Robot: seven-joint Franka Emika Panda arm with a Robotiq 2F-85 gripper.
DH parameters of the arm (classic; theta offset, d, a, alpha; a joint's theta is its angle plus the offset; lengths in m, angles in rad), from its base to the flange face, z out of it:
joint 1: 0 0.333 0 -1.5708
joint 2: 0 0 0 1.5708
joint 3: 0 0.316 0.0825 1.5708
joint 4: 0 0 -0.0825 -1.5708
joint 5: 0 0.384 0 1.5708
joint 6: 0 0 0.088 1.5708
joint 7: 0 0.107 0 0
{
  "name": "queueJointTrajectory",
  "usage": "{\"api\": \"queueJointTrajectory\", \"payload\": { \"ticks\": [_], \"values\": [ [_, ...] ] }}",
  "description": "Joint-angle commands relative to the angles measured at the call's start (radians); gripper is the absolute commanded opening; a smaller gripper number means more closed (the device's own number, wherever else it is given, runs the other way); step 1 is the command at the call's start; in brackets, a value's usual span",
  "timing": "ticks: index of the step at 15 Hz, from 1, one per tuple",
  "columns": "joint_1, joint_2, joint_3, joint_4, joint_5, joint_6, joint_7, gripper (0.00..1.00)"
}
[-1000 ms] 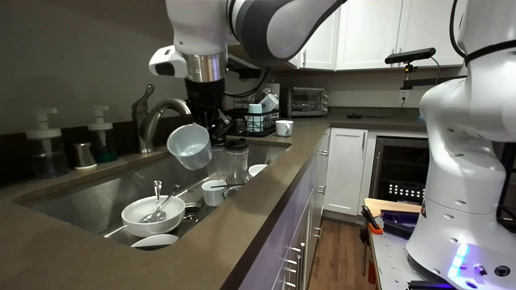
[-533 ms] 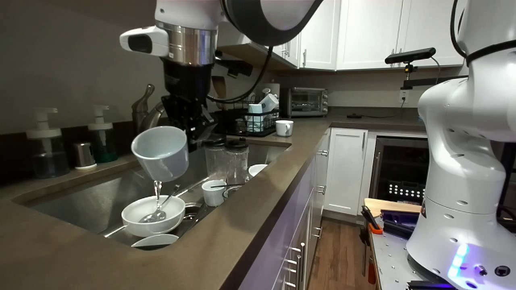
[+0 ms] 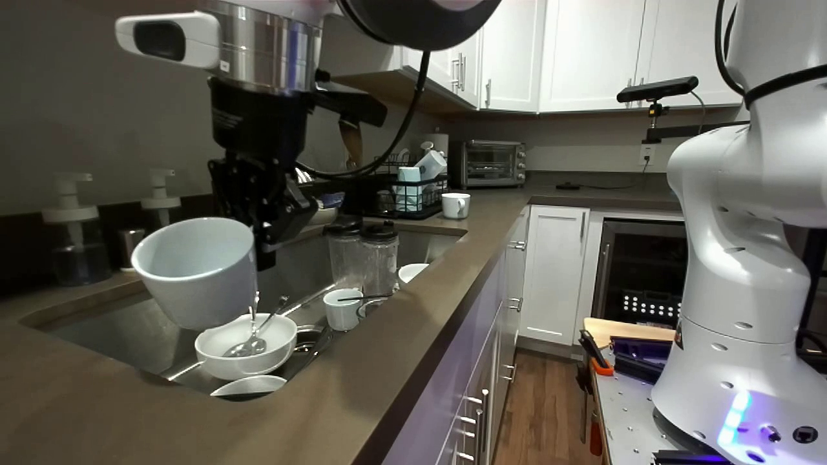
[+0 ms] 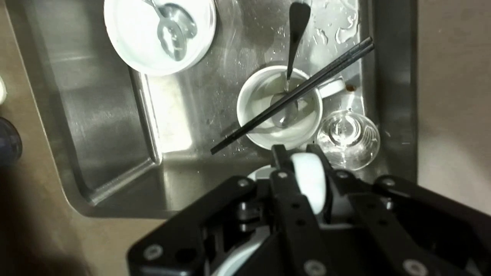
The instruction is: Pour the water in the sink from the first cup and move the cup to the left
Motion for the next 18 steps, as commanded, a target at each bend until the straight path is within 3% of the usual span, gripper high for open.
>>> {"api": "queueJointTrajectory", "payload": {
  "ticks": [1, 10, 18],
  "values": [
    [0.008, 0.071, 0.020, 0.077, 0.045, 0.013, -0.046, 0.04],
    [-0.005, 0.240, 0.061, 0.239, 0.190, 0.006, -0.125, 0.04],
    [-0.019, 0.297, 0.075, 0.309, 0.306, 0.002, -0.182, 0.04]
  ]
}}
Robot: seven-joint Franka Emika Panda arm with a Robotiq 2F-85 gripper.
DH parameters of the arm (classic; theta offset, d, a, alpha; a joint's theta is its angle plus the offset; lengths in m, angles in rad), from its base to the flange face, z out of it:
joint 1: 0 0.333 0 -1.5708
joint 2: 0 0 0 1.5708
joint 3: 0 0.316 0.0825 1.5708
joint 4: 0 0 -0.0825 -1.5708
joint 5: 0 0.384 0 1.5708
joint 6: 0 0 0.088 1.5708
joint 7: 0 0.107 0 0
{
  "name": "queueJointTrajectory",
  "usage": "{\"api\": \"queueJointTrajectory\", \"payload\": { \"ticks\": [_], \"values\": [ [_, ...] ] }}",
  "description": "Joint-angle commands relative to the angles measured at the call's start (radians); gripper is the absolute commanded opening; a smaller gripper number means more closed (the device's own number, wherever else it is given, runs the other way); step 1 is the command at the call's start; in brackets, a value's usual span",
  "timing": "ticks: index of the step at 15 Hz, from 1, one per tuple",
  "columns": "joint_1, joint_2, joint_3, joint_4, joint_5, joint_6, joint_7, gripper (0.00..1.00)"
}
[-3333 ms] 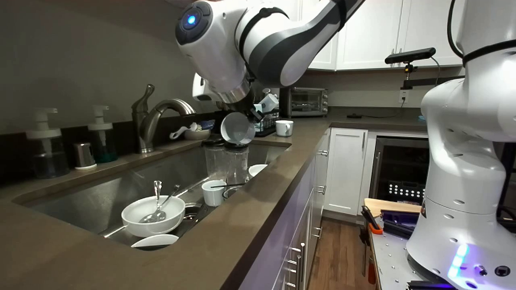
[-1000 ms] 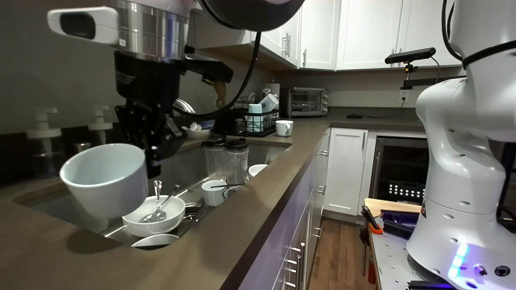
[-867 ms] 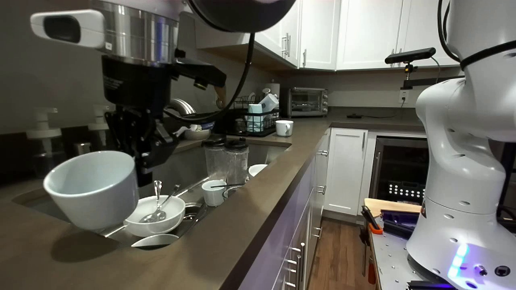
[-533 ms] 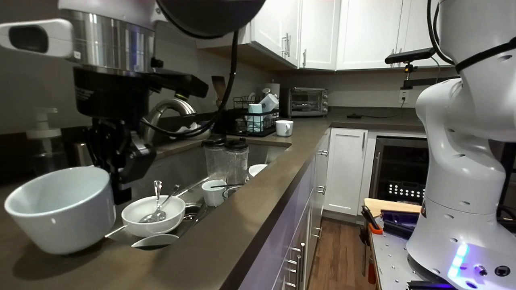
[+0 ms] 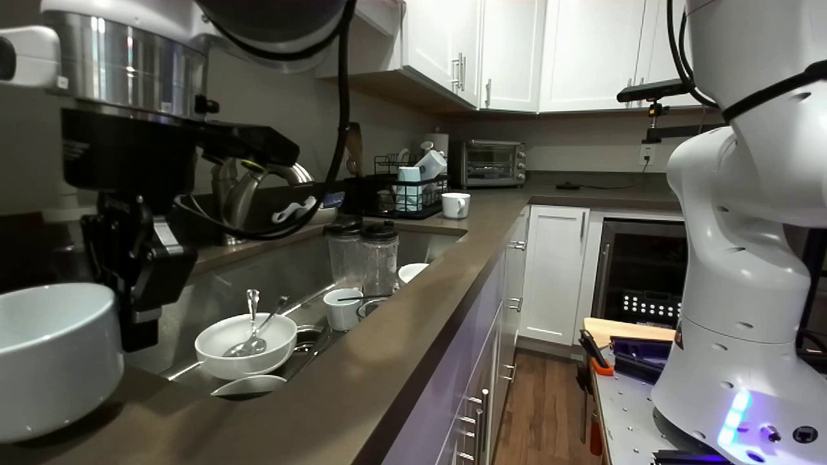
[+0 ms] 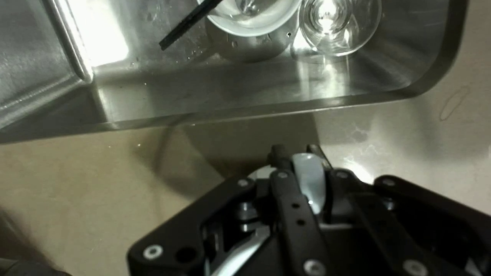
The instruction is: Pour the water in the sink from the first cup and move the cup to the left
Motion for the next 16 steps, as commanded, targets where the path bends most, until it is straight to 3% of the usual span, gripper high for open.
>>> {"api": "queueJointTrajectory", "payload": {
  "ticks": [1, 12, 13, 14, 16],
  "values": [
    [-0.020, 0.020, 0.017, 0.036, 0.041, -0.002, -0.040, 0.04],
    [-0.021, 0.058, 0.015, 0.050, 0.034, -0.009, -0.030, 0.04],
    [-0.020, 0.060, 0.014, 0.054, 0.032, -0.012, -0.026, 0.19],
    [-0.020, 0.062, 0.014, 0.057, 0.030, -0.013, -0.025, 0.43],
    [-0.019, 0.065, 0.014, 0.063, 0.030, -0.020, -0.024, 0.45]
  ]
}}
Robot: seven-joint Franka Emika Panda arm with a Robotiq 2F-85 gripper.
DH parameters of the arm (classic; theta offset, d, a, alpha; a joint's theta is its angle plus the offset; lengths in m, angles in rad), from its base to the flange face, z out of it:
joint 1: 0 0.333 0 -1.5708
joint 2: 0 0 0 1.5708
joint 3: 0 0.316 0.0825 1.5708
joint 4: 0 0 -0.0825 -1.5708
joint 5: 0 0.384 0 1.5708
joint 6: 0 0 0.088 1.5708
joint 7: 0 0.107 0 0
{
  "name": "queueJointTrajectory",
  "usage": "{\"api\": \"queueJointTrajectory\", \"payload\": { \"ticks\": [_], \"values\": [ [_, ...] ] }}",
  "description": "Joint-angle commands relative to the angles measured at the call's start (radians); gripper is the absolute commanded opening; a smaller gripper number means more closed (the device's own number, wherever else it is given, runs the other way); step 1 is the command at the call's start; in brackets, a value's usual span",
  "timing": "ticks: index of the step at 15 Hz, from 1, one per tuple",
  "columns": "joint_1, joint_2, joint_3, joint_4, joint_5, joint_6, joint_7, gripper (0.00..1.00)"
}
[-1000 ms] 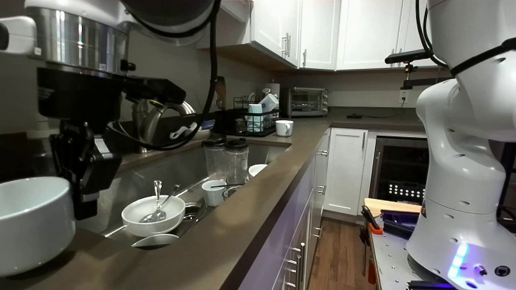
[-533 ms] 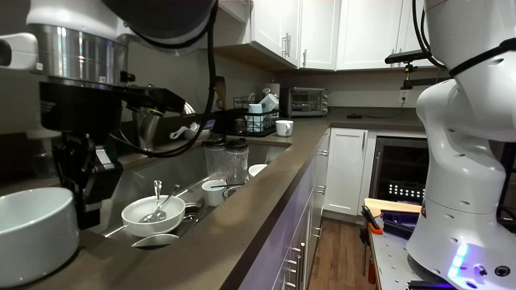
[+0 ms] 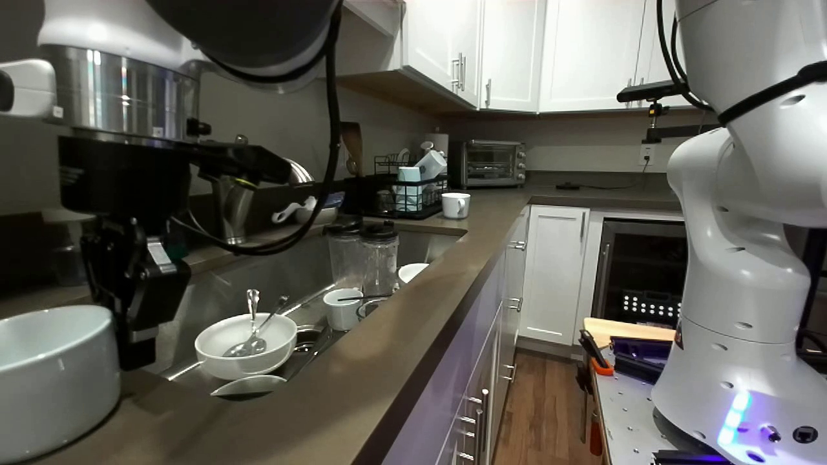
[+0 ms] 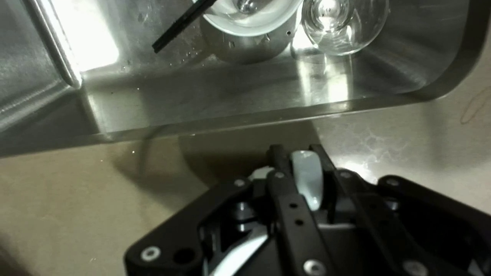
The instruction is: Pour the water in the sink from the first cup and move the cup to the left
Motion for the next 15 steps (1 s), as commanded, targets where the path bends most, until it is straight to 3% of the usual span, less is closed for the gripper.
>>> {"api": "queueJointTrajectory", "payload": {
  "ticks": [1, 8, 15],
  "values": [
    [-0.011, 0.014, 0.015, 0.034, 0.019, -0.022, -0.019, 0.52],
    [-0.004, -0.004, 0.007, 0.040, 0.000, -0.049, 0.000, 0.96],
    [0.000, -0.054, -0.018, 0.022, -0.043, -0.106, 0.035, 1.00]
  ]
}}
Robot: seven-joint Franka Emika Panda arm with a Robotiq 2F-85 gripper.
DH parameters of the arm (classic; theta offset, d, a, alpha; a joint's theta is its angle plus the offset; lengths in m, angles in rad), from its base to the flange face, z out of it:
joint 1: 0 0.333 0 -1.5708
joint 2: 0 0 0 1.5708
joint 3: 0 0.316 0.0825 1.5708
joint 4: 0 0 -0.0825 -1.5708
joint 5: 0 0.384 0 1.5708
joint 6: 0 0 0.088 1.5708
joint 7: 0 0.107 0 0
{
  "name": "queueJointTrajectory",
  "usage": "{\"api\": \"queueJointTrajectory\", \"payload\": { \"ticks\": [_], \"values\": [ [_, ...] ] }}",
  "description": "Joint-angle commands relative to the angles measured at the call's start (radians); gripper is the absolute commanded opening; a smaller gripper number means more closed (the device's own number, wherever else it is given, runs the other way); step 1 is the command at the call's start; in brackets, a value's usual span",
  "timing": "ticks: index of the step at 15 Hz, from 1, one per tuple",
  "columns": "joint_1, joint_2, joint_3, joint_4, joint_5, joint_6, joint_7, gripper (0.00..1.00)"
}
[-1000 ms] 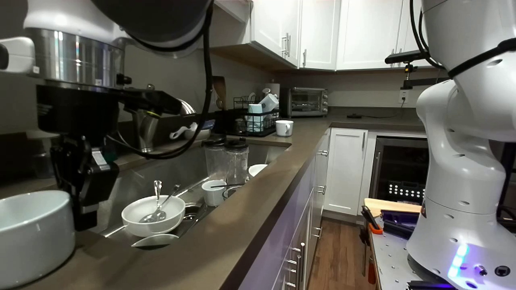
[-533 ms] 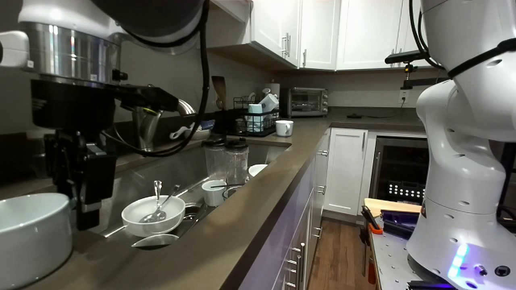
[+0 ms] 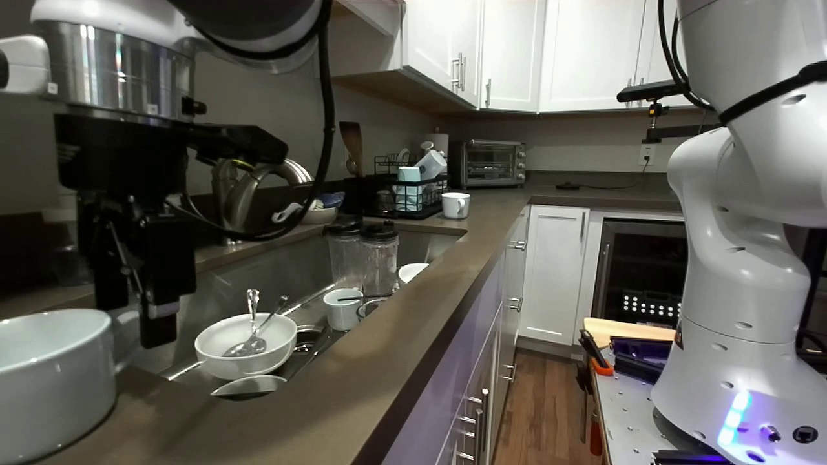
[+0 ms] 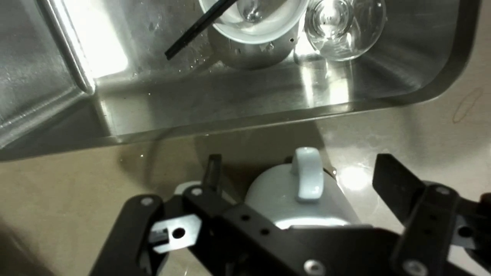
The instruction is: Pour the water in the sink from the first cup and move the cup to the left
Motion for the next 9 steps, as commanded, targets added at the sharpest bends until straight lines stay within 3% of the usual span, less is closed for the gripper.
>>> {"api": "queueJointTrajectory", "payload": {
  "ticks": [1, 9],
  "values": [
    [-0.002, -0.054, -0.015, -0.016, -0.040, -0.056, 0.034, 1.00],
    [-0.014, -0.191, -0.058, -0.095, -0.098, -0.072, 0.097, 1.00]
  ]
}}
